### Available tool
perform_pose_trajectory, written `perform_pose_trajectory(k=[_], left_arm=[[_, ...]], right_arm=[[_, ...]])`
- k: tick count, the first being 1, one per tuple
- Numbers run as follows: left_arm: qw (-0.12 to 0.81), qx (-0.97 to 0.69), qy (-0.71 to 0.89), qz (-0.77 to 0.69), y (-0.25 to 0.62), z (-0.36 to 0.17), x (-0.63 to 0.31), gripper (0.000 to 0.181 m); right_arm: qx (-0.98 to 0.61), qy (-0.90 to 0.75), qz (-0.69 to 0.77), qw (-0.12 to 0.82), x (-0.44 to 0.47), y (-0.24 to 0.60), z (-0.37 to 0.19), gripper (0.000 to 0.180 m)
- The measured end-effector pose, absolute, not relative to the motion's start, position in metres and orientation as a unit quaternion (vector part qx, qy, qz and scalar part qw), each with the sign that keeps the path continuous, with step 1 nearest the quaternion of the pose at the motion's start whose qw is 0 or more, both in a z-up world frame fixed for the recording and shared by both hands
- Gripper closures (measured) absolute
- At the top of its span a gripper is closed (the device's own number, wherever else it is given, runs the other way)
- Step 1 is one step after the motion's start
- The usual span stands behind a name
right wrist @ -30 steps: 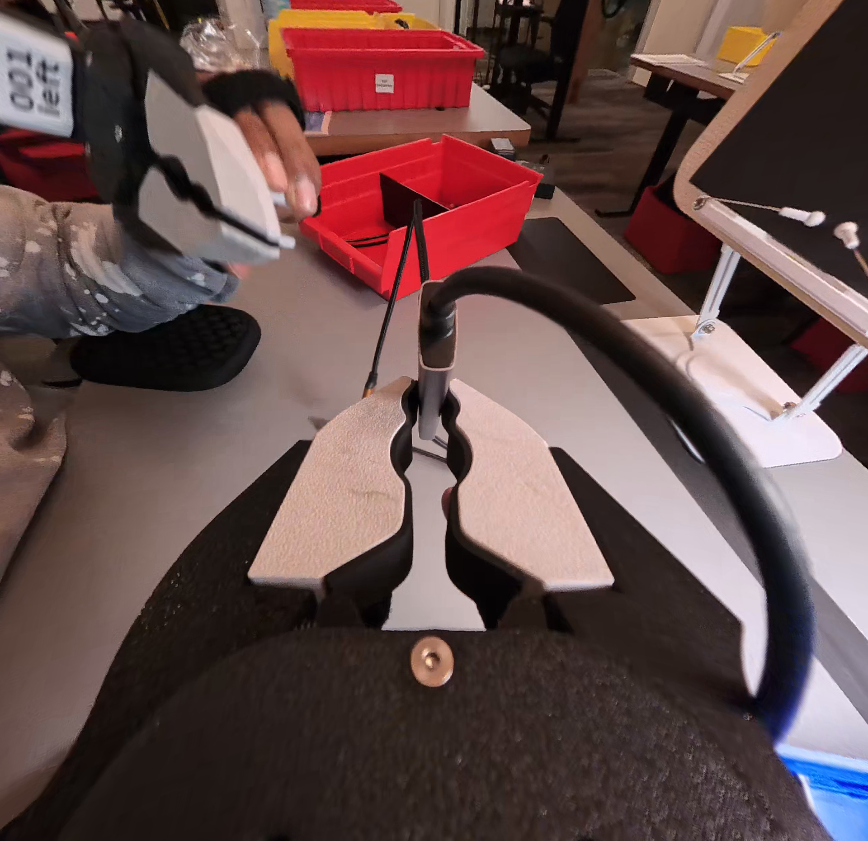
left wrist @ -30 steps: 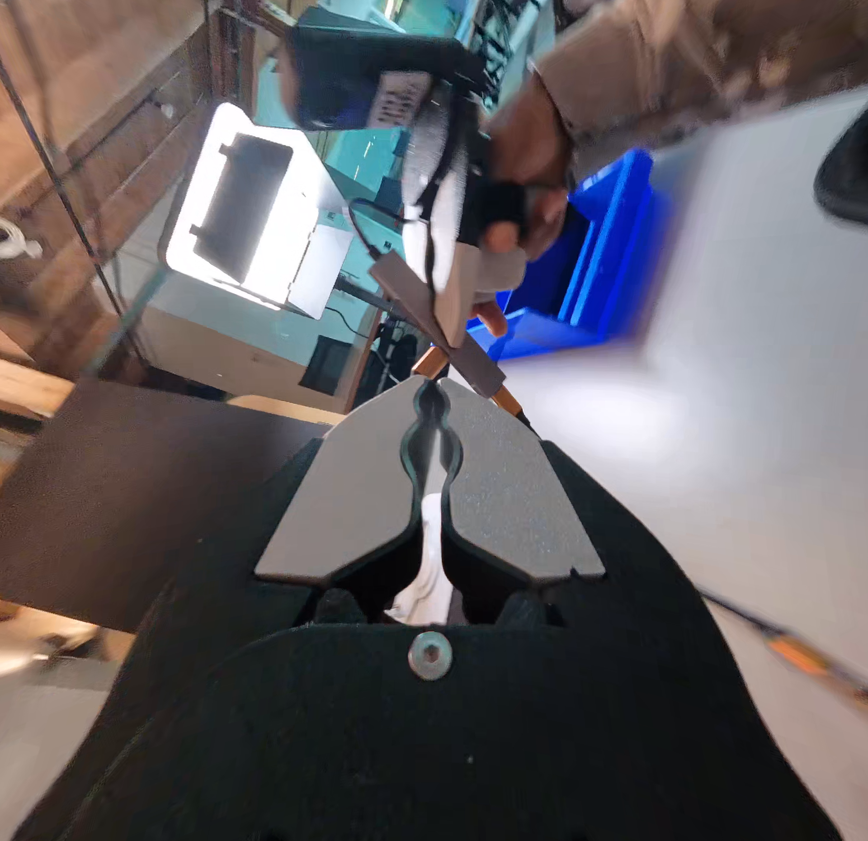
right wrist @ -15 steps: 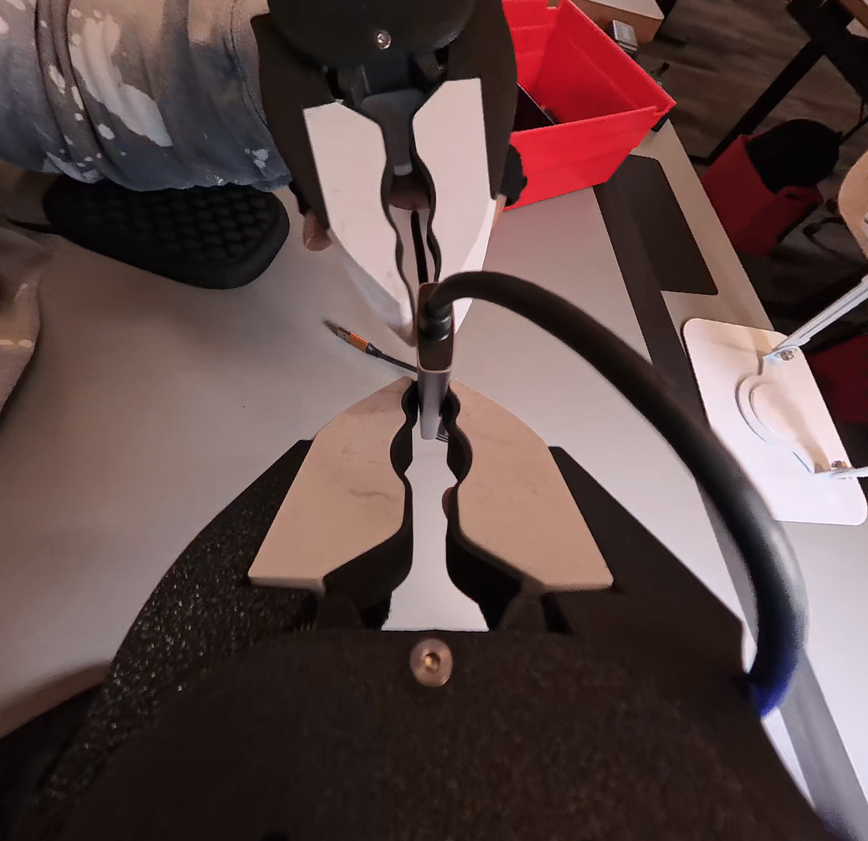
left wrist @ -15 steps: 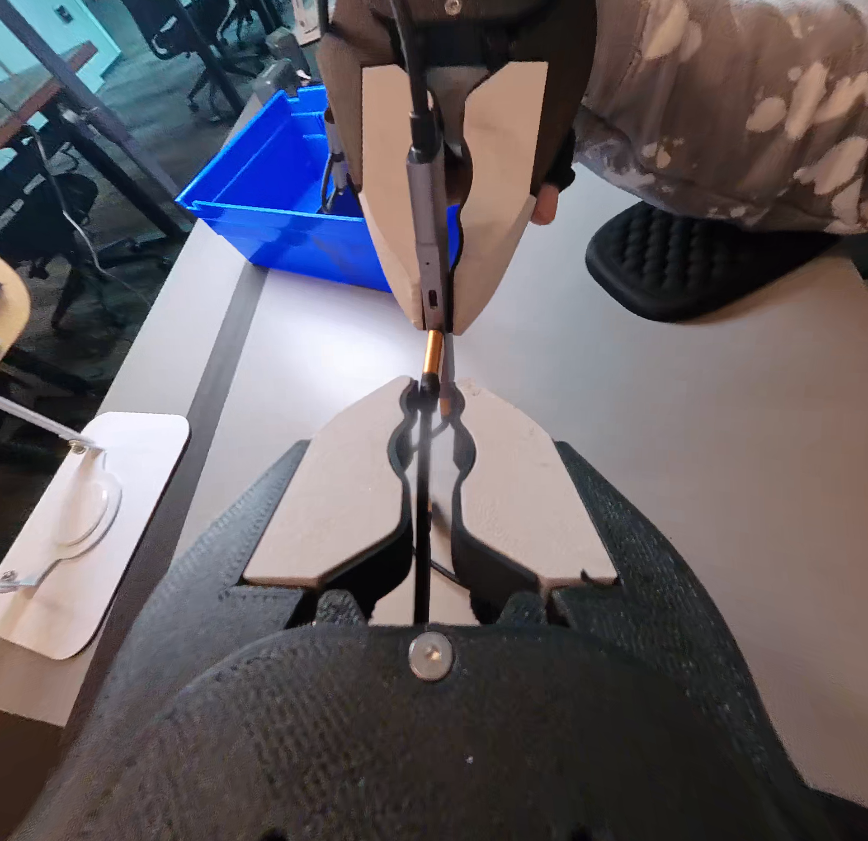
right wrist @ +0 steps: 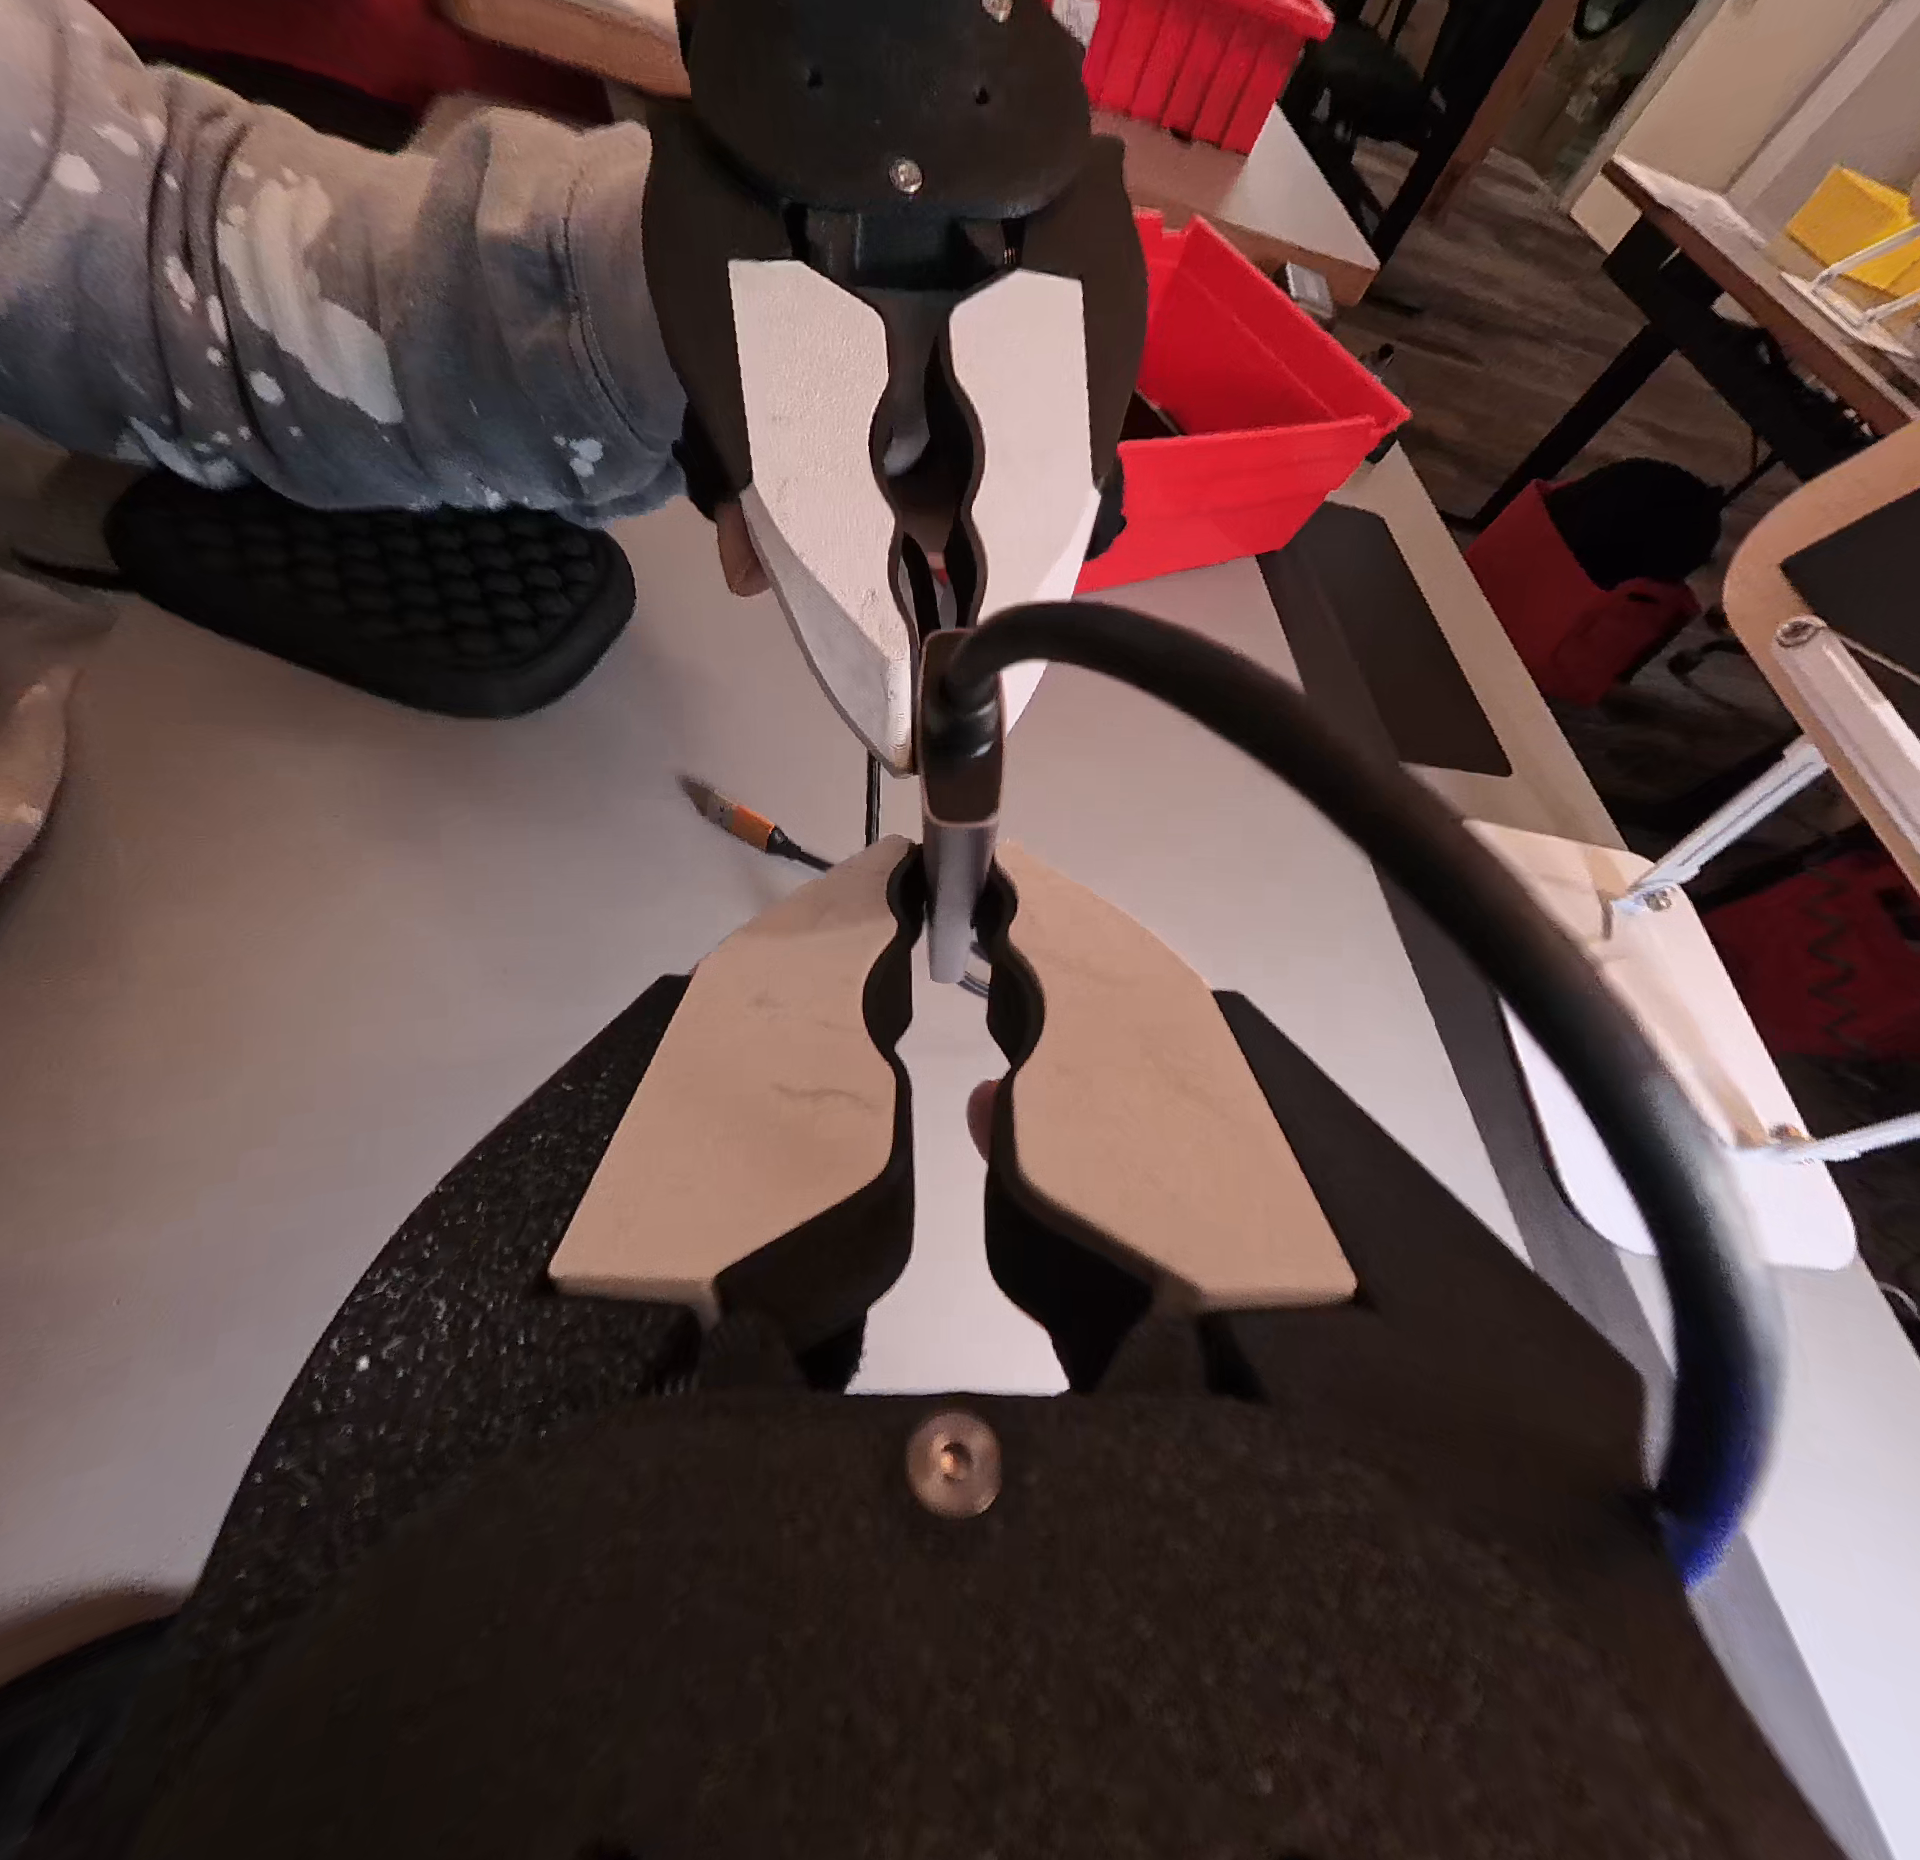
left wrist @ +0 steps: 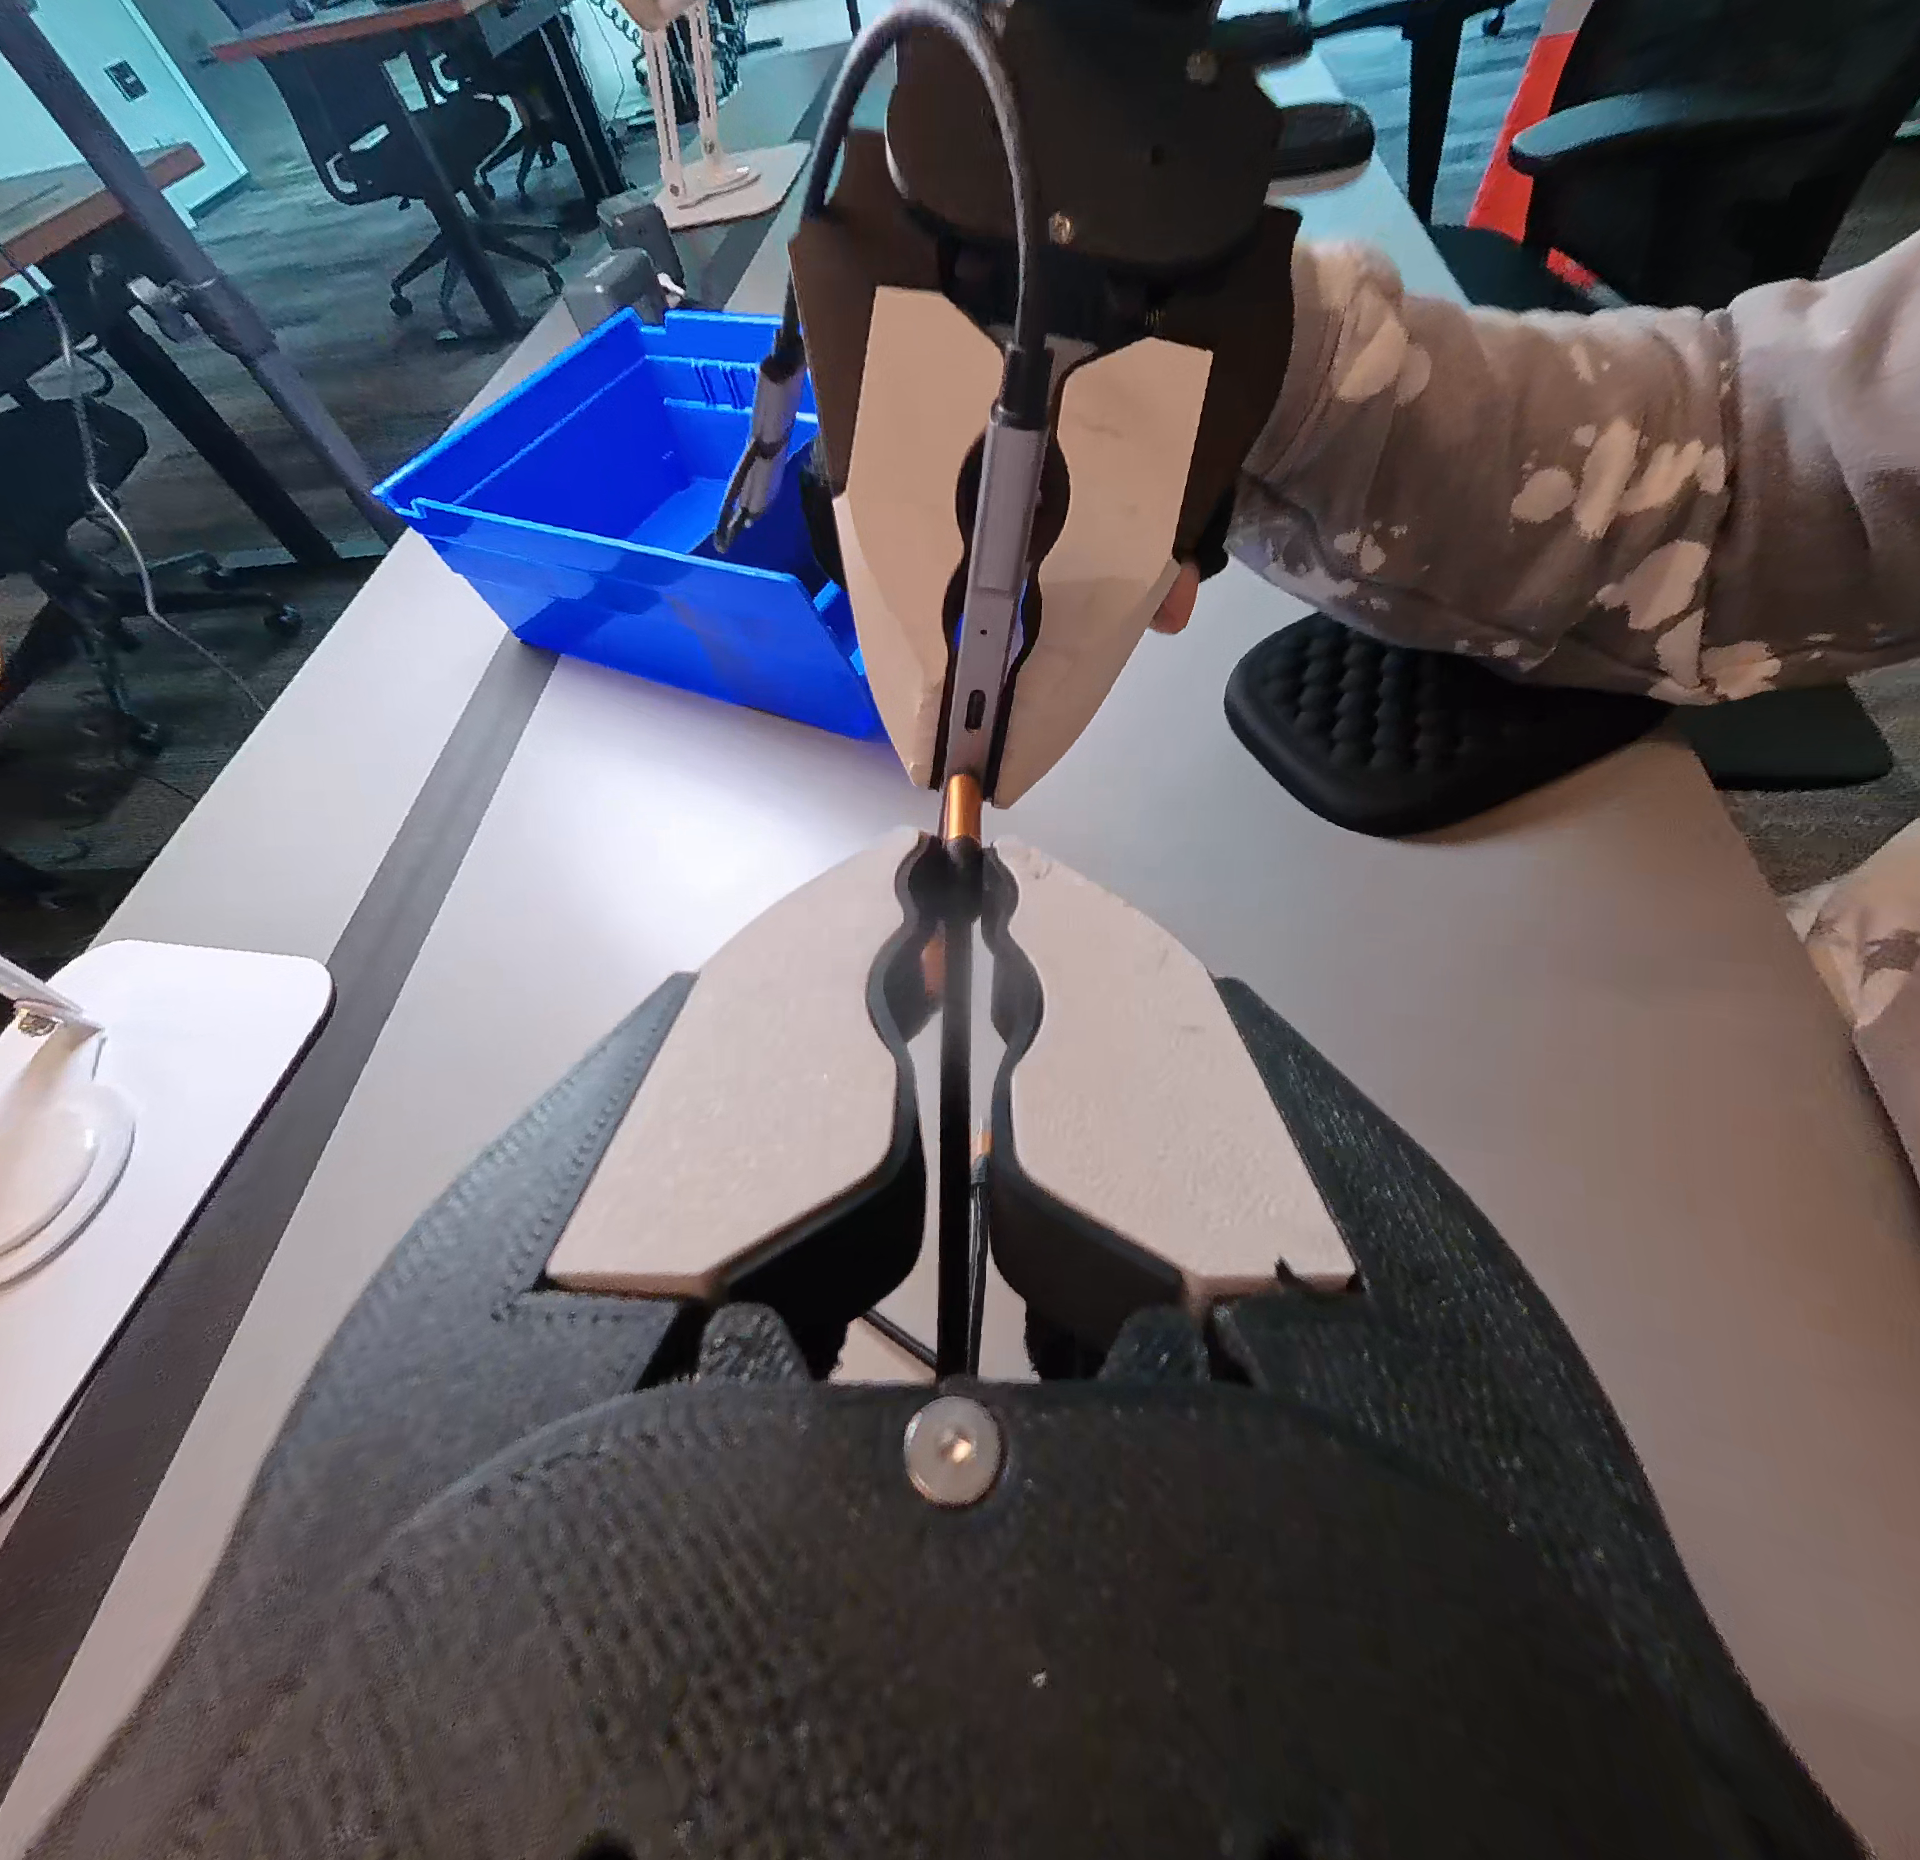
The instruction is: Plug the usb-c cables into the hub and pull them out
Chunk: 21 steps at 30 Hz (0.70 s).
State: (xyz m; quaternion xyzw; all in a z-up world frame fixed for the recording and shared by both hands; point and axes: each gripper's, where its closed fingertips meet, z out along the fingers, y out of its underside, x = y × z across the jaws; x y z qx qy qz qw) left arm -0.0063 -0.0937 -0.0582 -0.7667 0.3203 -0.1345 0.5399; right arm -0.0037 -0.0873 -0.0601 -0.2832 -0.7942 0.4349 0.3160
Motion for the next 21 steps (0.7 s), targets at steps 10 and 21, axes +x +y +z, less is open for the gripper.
perform_pose_trajectory(k=[10, 21], left_arm=[[0.544, -0.767, 0.312, -0.136, -0.092, -0.058, -0.008, 0.173], [0.559, -0.762, 0.297, -0.138, -0.087, -0.057, -0.01, 0.173]], right_arm=[[-0.284, -0.792, 0.437, 0.319, -0.008, -0.087, -0.066, 0.17], [-0.295, -0.776, 0.453, 0.325, -0.012, -0.083, -0.064, 0.17]])
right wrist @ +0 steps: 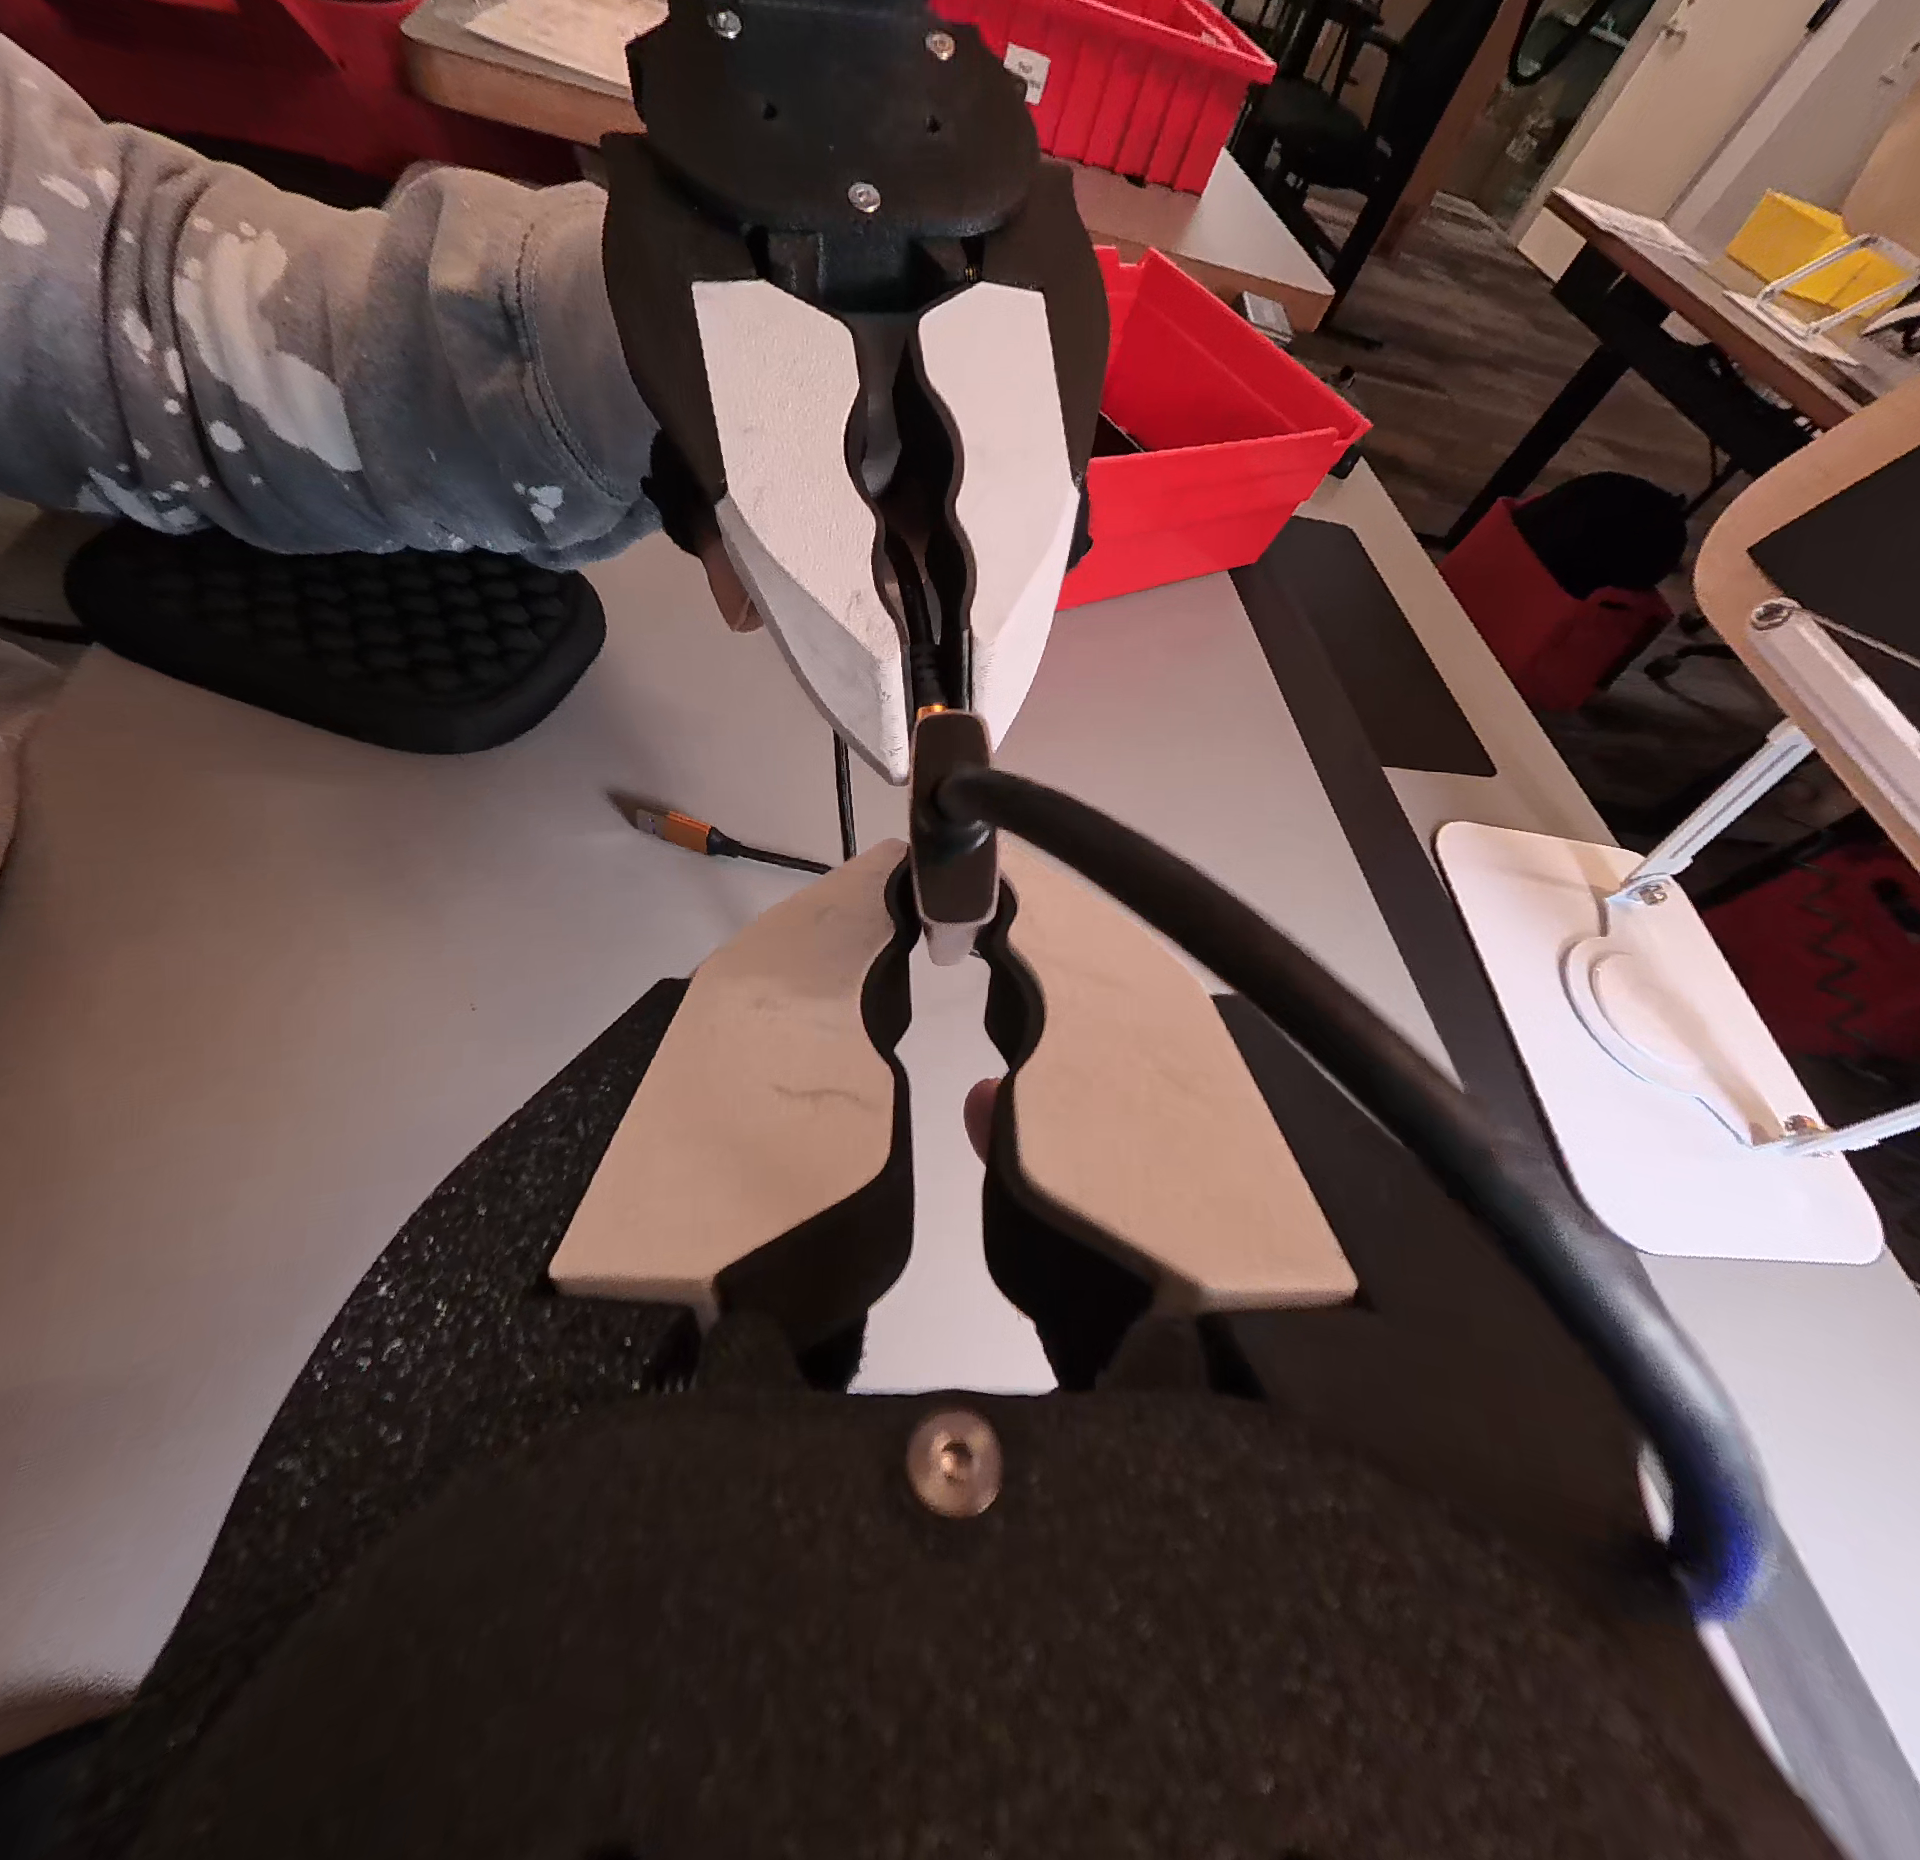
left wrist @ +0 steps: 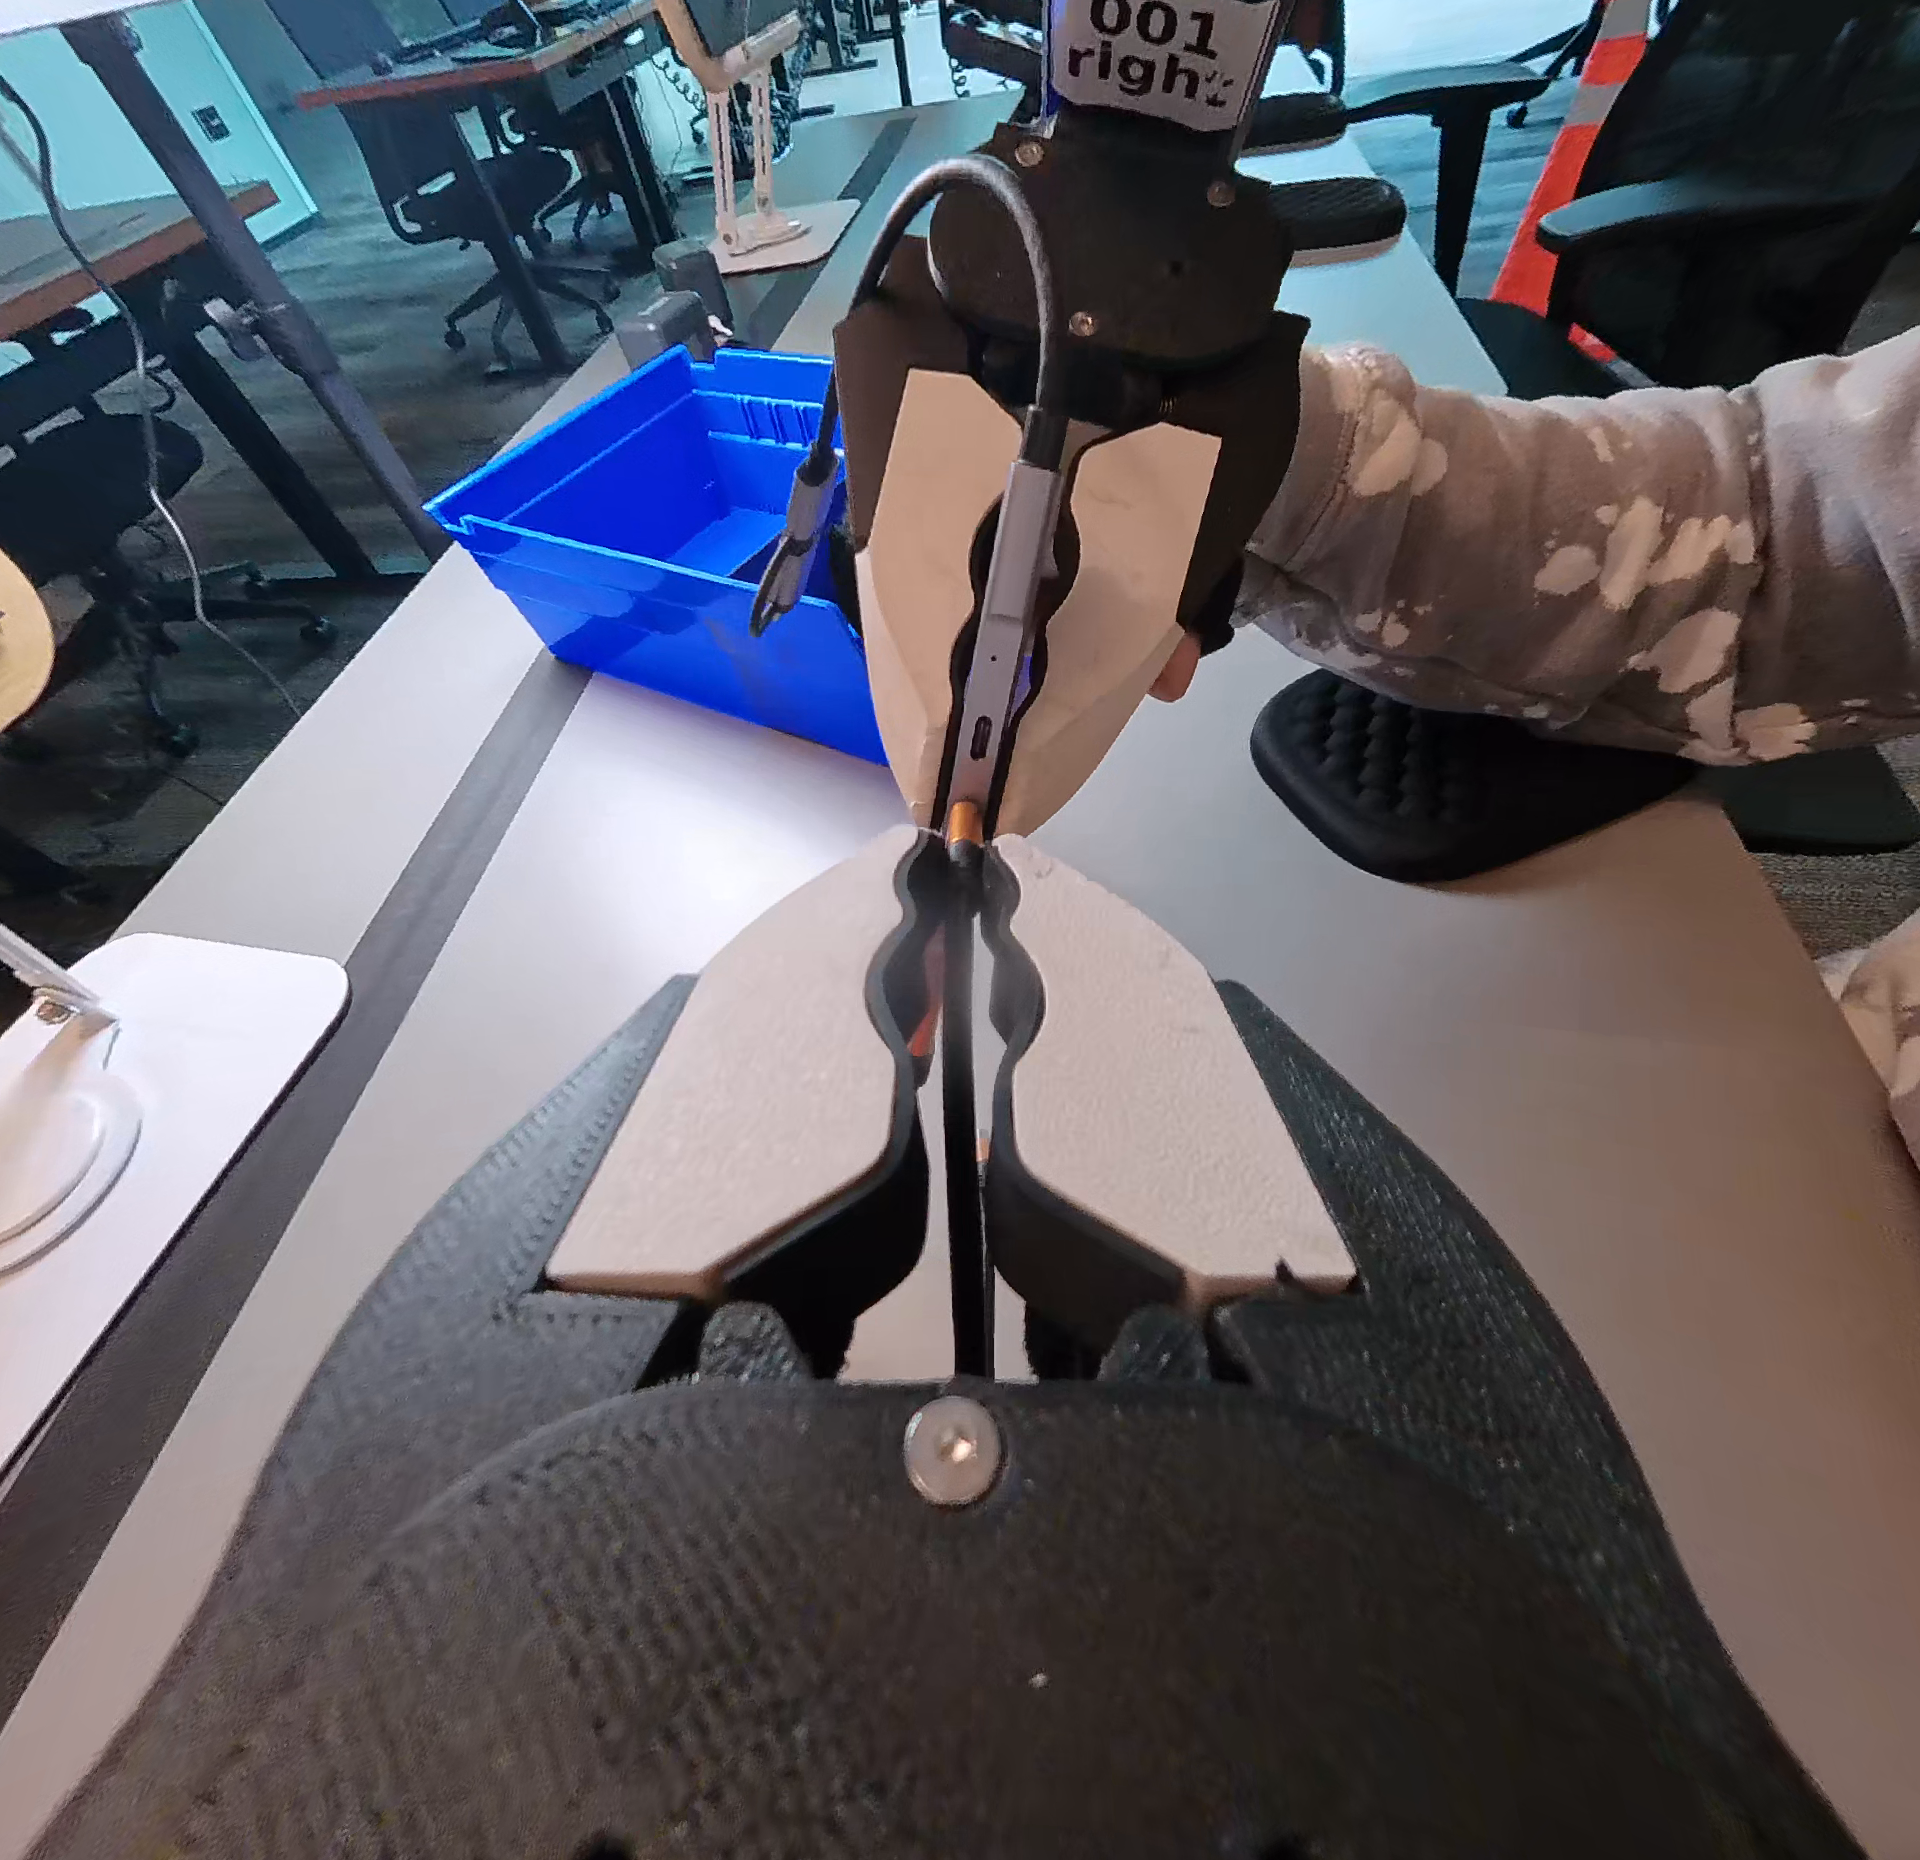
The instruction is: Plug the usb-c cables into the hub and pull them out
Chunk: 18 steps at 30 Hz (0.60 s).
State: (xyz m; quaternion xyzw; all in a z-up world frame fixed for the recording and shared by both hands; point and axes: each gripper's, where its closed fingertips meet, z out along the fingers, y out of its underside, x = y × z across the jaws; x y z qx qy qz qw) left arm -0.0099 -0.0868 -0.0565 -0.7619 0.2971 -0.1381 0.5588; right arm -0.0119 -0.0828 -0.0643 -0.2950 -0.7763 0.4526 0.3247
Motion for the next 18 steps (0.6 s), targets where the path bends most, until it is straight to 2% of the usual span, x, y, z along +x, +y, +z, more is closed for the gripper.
perform_pose_trajectory(k=[18], left_arm=[[0.61, -0.688, 0.192, -0.343, -0.089, -0.021, -0.01, 0.173]], right_arm=[[-0.309, -0.702, 0.568, 0.3, -0.01, -0.086, -0.03, 0.166]])
